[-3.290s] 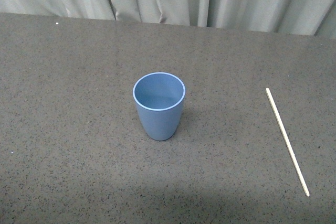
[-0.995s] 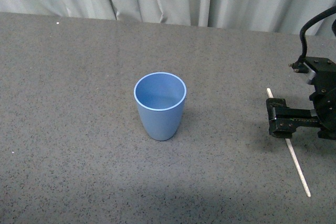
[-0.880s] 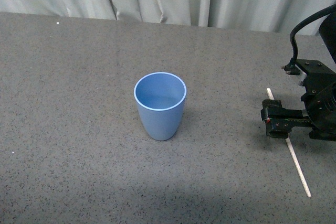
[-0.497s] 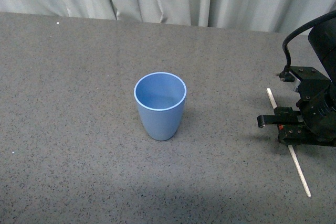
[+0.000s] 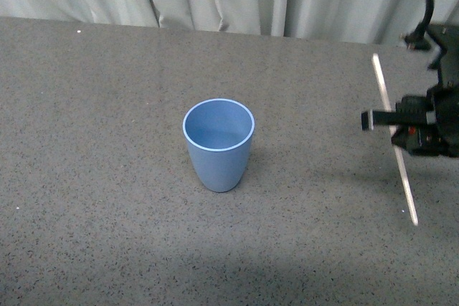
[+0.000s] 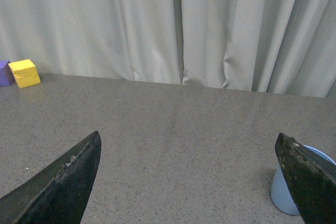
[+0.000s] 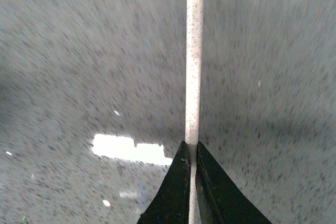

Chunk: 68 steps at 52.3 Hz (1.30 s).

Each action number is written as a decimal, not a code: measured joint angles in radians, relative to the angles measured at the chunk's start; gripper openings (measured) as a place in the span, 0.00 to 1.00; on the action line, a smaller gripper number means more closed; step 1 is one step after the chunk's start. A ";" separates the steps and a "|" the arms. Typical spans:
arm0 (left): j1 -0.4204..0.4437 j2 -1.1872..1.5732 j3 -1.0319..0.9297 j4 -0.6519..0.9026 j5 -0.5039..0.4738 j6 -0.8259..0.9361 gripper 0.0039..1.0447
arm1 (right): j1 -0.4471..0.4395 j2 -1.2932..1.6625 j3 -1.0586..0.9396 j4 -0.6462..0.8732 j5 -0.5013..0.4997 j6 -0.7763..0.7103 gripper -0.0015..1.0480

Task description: Transfer chopsticks to blue cup

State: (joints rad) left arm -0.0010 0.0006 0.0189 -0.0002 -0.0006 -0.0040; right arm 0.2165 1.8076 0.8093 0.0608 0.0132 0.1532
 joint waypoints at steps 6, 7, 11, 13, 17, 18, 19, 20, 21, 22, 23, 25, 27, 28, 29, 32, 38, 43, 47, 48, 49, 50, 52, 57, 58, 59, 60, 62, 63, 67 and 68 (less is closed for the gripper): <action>0.000 0.000 0.000 0.000 0.000 0.000 0.94 | 0.052 -0.103 -0.056 0.166 -0.021 -0.023 0.01; 0.000 0.000 0.000 0.000 0.000 0.000 0.94 | 0.059 -0.111 -0.062 0.187 -0.020 -0.029 0.01; 0.000 0.000 0.000 0.000 0.000 0.000 0.94 | 0.103 -0.148 -0.102 0.325 -0.043 -0.053 0.01; 0.000 0.000 0.000 0.000 0.000 0.000 0.94 | 0.131 -0.158 -0.127 0.417 -0.063 -0.068 0.01; 0.000 0.000 0.000 0.000 0.000 0.000 0.94 | 0.188 -0.156 -0.172 0.600 -0.111 -0.083 0.01; 0.000 0.000 0.000 0.000 0.000 0.000 0.94 | 0.208 -0.149 -0.179 0.661 -0.113 -0.099 0.01; 0.000 0.000 0.000 0.000 0.000 0.000 0.94 | 0.221 -0.142 -0.179 0.696 -0.114 -0.104 0.01; 0.000 0.000 0.000 0.000 0.000 0.000 0.94 | 0.236 -0.131 -0.178 0.739 -0.122 -0.104 0.01; 0.000 0.000 0.000 0.000 0.000 0.000 0.94 | 0.245 -0.123 -0.177 0.762 -0.128 -0.105 0.01; 0.000 0.000 0.000 0.000 0.000 0.000 0.94 | 0.255 -0.113 -0.177 0.785 -0.129 -0.106 0.01; 0.000 0.000 0.000 0.000 0.000 0.000 0.94 | 0.264 -0.101 -0.176 0.805 -0.129 -0.108 0.01; 0.000 0.000 0.000 0.000 0.000 0.000 0.94 | 0.280 -0.072 -0.171 0.840 -0.134 -0.109 0.01; 0.000 0.000 0.000 0.000 0.000 0.000 0.94 | 0.294 -0.040 -0.163 0.862 -0.154 -0.106 0.01; 0.000 0.000 0.000 0.000 0.000 0.000 0.94 | 0.306 -0.016 -0.153 0.862 -0.158 -0.107 0.01; 0.000 0.000 0.000 0.000 0.000 0.000 0.94 | 0.314 0.002 -0.147 0.864 -0.159 -0.109 0.01; 0.000 0.000 0.000 0.000 0.000 0.000 0.94 | 0.332 0.040 -0.131 0.878 -0.173 -0.107 0.01; 0.000 0.000 0.000 0.000 0.000 0.000 0.94 | 0.368 0.103 -0.083 0.891 -0.178 -0.104 0.01; 0.000 0.000 0.000 0.000 0.000 0.000 0.94 | 0.373 0.119 -0.052 0.875 -0.171 -0.105 0.01; 0.000 0.000 0.000 0.000 0.000 0.000 0.94 | 0.372 0.133 -0.043 0.847 -0.166 -0.111 0.01; 0.000 0.000 0.000 0.000 0.000 0.000 0.94 | 0.372 0.138 -0.043 0.843 -0.166 -0.114 0.01; 0.000 0.000 0.000 0.000 0.000 0.000 0.94 | 0.370 0.146 -0.043 0.836 -0.164 -0.118 0.01; 0.000 0.000 0.000 0.000 0.000 0.000 0.94 | 0.369 0.151 -0.043 0.833 -0.163 -0.123 0.01; 0.000 0.000 0.000 0.000 0.000 0.000 0.94 | 0.366 0.159 -0.045 0.826 -0.161 -0.126 0.01; 0.000 0.000 0.000 0.000 0.000 0.000 0.94 | 0.360 0.167 -0.050 0.818 -0.157 -0.132 0.01; 0.000 0.000 0.000 0.000 0.000 0.000 0.94 | 0.360 0.167 -0.051 0.818 -0.157 -0.132 0.01; 0.000 0.000 0.000 0.000 0.000 0.000 0.94 | 0.359 0.167 -0.052 0.817 -0.158 -0.132 0.01; 0.000 0.000 0.000 0.000 0.000 0.000 0.94 | 0.358 0.167 -0.052 0.816 -0.158 -0.132 0.01; 0.000 0.000 0.000 0.000 0.000 0.000 0.94 | 0.357 0.167 -0.053 0.814 -0.158 -0.133 0.01; 0.000 0.000 0.000 0.000 0.000 0.000 0.94 | 0.357 0.167 -0.053 0.808 -0.158 -0.137 0.01; 0.000 0.000 0.000 0.000 0.000 0.000 0.94 | 0.357 0.167 -0.054 0.776 -0.158 -0.150 0.01; 0.000 0.000 0.000 0.000 0.000 0.000 0.94 | 0.357 0.166 -0.055 0.764 -0.158 -0.156 0.01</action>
State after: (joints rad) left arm -0.0010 0.0006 0.0189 -0.0002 -0.0002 -0.0040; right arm 0.5735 1.9736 0.7540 0.8253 -0.1444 -0.0025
